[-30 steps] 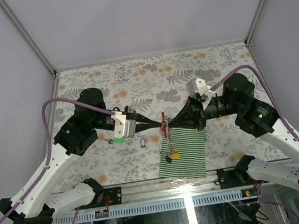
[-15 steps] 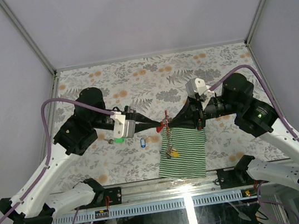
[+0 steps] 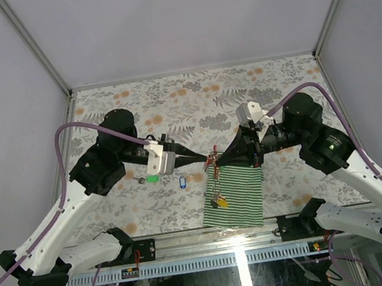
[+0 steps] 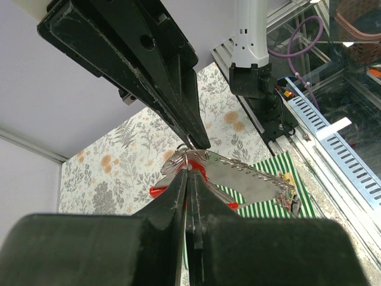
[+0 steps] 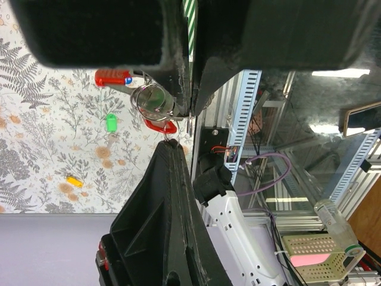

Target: Put the keys on the keyring

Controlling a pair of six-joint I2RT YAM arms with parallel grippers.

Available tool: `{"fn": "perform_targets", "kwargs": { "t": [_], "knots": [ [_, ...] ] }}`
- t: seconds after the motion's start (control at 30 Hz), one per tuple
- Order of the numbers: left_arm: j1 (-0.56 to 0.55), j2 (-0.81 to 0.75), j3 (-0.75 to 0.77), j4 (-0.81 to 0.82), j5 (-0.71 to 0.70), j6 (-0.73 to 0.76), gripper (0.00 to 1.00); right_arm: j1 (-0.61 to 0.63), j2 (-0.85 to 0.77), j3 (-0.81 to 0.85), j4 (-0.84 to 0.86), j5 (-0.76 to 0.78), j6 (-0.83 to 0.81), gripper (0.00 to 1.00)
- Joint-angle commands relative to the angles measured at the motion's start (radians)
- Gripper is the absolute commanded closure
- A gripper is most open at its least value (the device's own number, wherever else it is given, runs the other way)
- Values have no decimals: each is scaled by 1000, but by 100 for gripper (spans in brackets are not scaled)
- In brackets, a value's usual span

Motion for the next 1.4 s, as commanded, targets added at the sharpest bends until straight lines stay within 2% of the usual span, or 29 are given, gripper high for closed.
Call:
{"fn": "perform_targets", "kwargs": {
  "t": [0.0,1.37],
  "knots": [
    [-5,-1,39,-19,11,26,100,7,8,63,18,-19,-24,99],
    [-13,12,50,-91,37,66,100,8,-27,43,89,71,16,97]
  ]
}}
